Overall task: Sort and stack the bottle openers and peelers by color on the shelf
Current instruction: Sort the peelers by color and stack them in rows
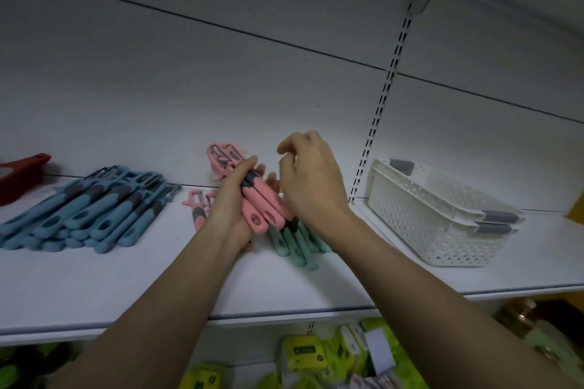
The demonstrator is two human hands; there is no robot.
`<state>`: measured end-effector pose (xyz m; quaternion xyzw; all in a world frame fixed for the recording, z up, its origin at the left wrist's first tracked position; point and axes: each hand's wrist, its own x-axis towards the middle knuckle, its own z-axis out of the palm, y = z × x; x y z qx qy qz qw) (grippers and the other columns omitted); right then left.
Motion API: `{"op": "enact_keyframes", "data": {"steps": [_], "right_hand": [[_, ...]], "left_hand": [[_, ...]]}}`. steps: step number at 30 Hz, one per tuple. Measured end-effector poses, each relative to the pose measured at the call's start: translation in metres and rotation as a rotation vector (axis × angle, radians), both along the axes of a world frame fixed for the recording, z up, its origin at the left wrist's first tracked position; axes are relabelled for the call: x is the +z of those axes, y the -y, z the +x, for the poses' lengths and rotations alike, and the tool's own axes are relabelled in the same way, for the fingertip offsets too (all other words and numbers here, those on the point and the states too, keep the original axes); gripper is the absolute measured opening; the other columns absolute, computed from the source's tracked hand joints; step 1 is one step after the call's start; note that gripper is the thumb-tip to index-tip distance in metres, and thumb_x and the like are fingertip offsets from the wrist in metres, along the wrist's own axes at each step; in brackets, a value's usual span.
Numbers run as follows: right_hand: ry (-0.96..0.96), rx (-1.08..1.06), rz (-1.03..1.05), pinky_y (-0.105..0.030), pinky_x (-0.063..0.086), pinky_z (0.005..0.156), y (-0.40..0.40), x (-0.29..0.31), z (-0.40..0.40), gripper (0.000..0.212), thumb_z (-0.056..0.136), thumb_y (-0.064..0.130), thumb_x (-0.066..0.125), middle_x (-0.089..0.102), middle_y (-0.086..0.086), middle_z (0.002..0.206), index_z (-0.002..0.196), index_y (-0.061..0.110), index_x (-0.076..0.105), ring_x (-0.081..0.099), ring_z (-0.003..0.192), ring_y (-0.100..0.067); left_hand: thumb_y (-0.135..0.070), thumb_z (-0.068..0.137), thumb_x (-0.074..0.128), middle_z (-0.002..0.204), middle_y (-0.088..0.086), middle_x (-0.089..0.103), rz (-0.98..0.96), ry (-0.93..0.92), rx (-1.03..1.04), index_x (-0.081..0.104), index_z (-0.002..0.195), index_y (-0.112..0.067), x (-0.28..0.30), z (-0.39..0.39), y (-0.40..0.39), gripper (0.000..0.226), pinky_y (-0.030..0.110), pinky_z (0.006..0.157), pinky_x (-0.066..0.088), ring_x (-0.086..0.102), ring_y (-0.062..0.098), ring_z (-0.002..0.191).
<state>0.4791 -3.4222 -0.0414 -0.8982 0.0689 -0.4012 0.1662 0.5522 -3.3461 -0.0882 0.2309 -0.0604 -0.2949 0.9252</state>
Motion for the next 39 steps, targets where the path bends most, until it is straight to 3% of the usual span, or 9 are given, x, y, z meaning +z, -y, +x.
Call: {"op": "enact_keyframes", "data": {"steps": [2, 5, 13, 21, 25, 28, 33, 36, 39], "right_hand": [[-0.025, -0.027, 0.112, -0.036, 0.047, 0.086, 0.009, -0.005, 0.004, 0.025, 0.095, 0.008, 0.042, 0.061, -0.005, 0.110, 0.106, 0.010, 0.064, 0.055, 0.100, -0.021], [-0.330, -0.004, 0.258, -0.035, 0.050, 0.083, 0.022, -0.026, 0.013, 0.028, 0.091, 0.005, 0.042, 0.068, -0.008, 0.105, 0.101, 0.011, 0.067, 0.062, 0.095, -0.028], [-0.566, 0.040, -0.340, -0.040, 0.040, 0.098, 0.034, -0.086, 0.020, 0.034, 0.098, 0.024, 0.041, 0.055, -0.002, 0.133, 0.123, 0.020, 0.064, 0.044, 0.122, -0.028], [-0.538, -0.171, -0.384, -0.035, 0.043, 0.088, 0.087, -0.093, 0.016, 0.026, 0.093, 0.016, 0.044, 0.062, 0.000, 0.122, 0.101, 0.017, 0.069, 0.048, 0.110, -0.028], [-0.563, -0.214, -0.212, -0.038, 0.042, 0.092, 0.103, -0.092, 0.012, 0.020, 0.093, 0.018, 0.045, 0.060, -0.007, 0.121, 0.096, 0.014, 0.064, 0.049, 0.114, -0.031], [-0.410, -0.137, -0.119, -0.036, 0.041, 0.094, 0.092, -0.089, 0.015, 0.021, 0.094, 0.013, 0.046, 0.063, -0.011, 0.118, 0.098, 0.010, 0.067, 0.052, 0.114, -0.031], [-0.221, 0.157, 0.471, -0.036, 0.050, 0.087, 0.045, -0.072, 0.025, 0.026, 0.099, 0.015, 0.044, 0.069, -0.008, 0.105, 0.107, 0.009, 0.069, 0.064, 0.095, -0.024], [-0.126, 0.380, 1.011, -0.044, 0.056, 0.077, 0.023, -0.070, 0.028, 0.028, 0.101, 0.020, 0.043, 0.070, -0.018, 0.099, 0.102, 0.006, 0.067, 0.067, 0.082, -0.029], [-0.124, 0.455, 1.138, -0.046, 0.057, 0.085, 0.019, -0.077, 0.027, 0.036, 0.104, 0.036, 0.040, 0.073, -0.012, 0.097, 0.102, 0.014, 0.068, 0.071, 0.088, -0.026]], "left_hand": [[-0.021, 0.089, 0.068, 0.068, -0.002, 0.064, -0.040, -0.053, 0.100, 0.061, 0.071, -0.015, -0.001, 0.008, -0.008, 0.020, 0.020, 0.052, 0.055, 0.063, 0.010, 0.052], [-0.027, 0.089, 0.067, 0.061, -0.005, 0.060, -0.086, -0.074, 0.116, 0.059, 0.071, -0.018, -0.002, 0.015, -0.017, 0.022, 0.015, 0.049, 0.050, 0.058, 0.007, 0.049], [-0.026, 0.092, 0.060, 0.046, -0.006, 0.049, -0.022, -0.009, 0.119, 0.049, 0.064, -0.020, -0.003, 0.015, -0.018, 0.030, 0.011, 0.038, 0.037, 0.048, 0.007, 0.037], [-0.024, 0.088, 0.063, 0.051, -0.006, 0.047, -0.005, -0.012, 0.080, 0.050, 0.065, -0.020, -0.006, 0.017, -0.016, 0.027, 0.013, 0.043, 0.040, 0.046, 0.007, 0.041], [-0.027, 0.087, 0.063, 0.049, -0.006, 0.047, 0.100, 0.015, 0.035, 0.049, 0.063, -0.021, -0.009, 0.020, -0.014, 0.028, 0.011, 0.051, 0.029, 0.046, 0.008, 0.039], [-0.028, 0.085, 0.066, 0.052, -0.005, 0.049, 0.225, 0.042, 0.020, 0.051, 0.064, -0.021, -0.010, 0.021, -0.010, 0.027, 0.019, 0.064, 0.019, 0.045, 0.008, 0.044], [-0.019, 0.087, 0.066, 0.052, 0.004, 0.054, 0.323, 0.108, -0.015, 0.055, 0.070, -0.014, -0.011, 0.015, -0.003, 0.022, 0.021, 0.044, 0.049, 0.055, 0.015, 0.043], [-0.018, 0.077, 0.073, 0.078, 0.017, 0.063, 0.413, 0.175, -0.050, 0.058, 0.078, -0.012, -0.015, 0.015, -0.001, 0.016, 0.050, 0.067, 0.060, 0.065, 0.029, 0.067], [-0.013, 0.063, 0.079, 0.104, 0.029, 0.067, 0.474, 0.242, 0.013, 0.063, 0.100, -0.005, -0.015, 0.011, -0.001, 0.041, 0.066, 0.085, 0.052, 0.067, 0.038, 0.084]]}}
